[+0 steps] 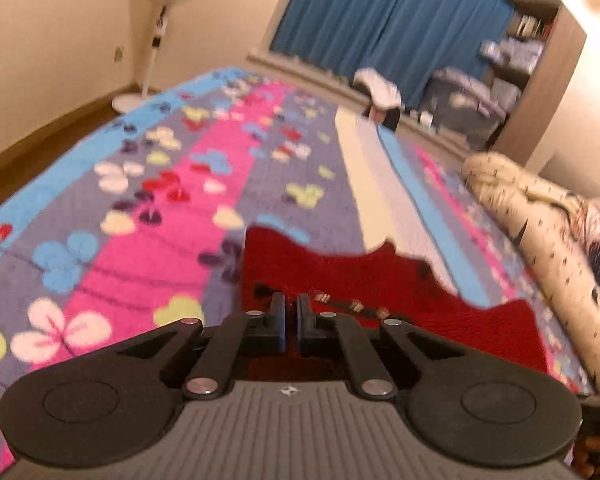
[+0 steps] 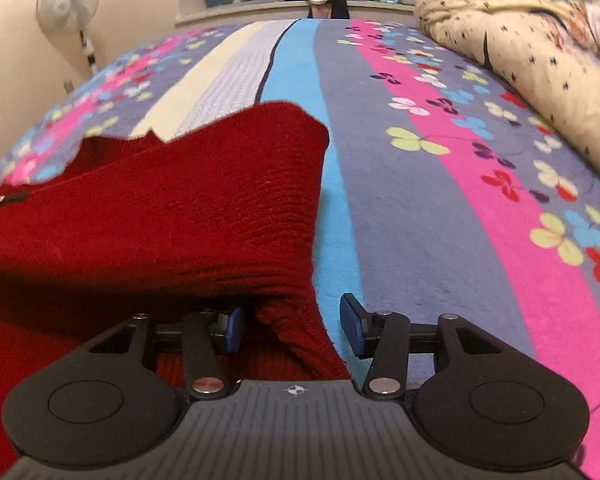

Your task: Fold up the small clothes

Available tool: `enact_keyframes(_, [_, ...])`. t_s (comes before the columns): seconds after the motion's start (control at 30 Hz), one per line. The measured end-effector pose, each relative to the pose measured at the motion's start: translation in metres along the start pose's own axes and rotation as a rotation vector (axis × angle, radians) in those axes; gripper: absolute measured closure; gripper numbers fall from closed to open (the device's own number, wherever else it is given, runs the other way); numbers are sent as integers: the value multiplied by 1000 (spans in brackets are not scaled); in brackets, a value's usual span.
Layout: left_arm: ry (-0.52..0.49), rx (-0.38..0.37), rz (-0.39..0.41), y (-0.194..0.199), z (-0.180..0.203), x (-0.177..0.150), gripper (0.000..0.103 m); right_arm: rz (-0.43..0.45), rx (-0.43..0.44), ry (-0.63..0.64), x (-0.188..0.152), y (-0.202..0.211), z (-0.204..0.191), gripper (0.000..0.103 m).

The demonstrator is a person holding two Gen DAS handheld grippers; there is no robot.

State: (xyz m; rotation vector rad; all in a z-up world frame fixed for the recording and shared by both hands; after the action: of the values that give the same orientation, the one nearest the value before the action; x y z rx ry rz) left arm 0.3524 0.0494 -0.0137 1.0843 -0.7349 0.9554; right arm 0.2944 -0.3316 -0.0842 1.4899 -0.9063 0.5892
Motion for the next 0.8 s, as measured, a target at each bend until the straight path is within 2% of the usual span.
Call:
enact_keyframes(0.07, [-18, 42, 16, -2, -4, -1, 100, -4, -6, 20, 0, 1, 0, 59])
enact_keyframes(0.1, [-2, 47, 9, -4, -8, -2, 100, -9, -16, 12, 1, 2, 2, 72])
enact_keyframes(0.13, [30, 54, -7, -7, -11, -3, 101, -13, -29, -14, 2, 3, 7, 78])
enact_keyframes(0.23, [70, 13, -37, -6, -14, 1, 99, -35, -65, -101, 2, 10, 18, 83])
enact_keyframes(0.33, [37, -90, -49, -3, 3, 2, 87, -56, -72, -143, -1, 12, 23, 83])
enact_keyframes(0.4, [-4, -162, -79, -3, 18, -7, 86, -58, -57, -177, 0, 13, 25, 82])
enact_keyframes(0.47, [-75, -187, -111, -7, 33, -21, 86, -48, -39, -188, 2, 17, 26, 80])
enact_keyframes(0.53, [-180, -127, -137, -14, 38, -37, 86, -41, -26, -172, 5, 23, 24, 79])
enact_keyframes(0.57, [-261, -55, -191, -22, 36, -50, 94, -35, -22, -159, 7, 27, 23, 78])
enact_keyframes(0.6, [-304, -23, -226, -26, 34, -57, 96, -32, -16, -141, 8, 30, 22, 76])
enact_keyframes(0.63, [-311, -25, -218, -25, 34, -58, 96, -31, -13, -115, 9, 34, 19, 71])
enact_keyframes(0.7, [-300, -17, -204, -20, 35, -53, 96, -11, -19, -60, 10, 43, 13, 69])
enact_keyframes(0.8, [-299, -11, -199, -16, 35, -53, 94, 44, -5, -31, 18, 52, 9, 68])
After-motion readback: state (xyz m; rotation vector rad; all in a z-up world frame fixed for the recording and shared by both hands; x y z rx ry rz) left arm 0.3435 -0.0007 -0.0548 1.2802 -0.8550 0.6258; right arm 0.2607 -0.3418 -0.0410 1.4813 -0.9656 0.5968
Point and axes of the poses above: each gripper's, at about its wrist camera, not at the fingertips, and y roughly against the way its jaws point, z to its right, x to its top, the point moved 3 cm from there along -y, roughly the way its jaws point, and after that the axes turned 15 degrees about z, right-handed, at the moved point
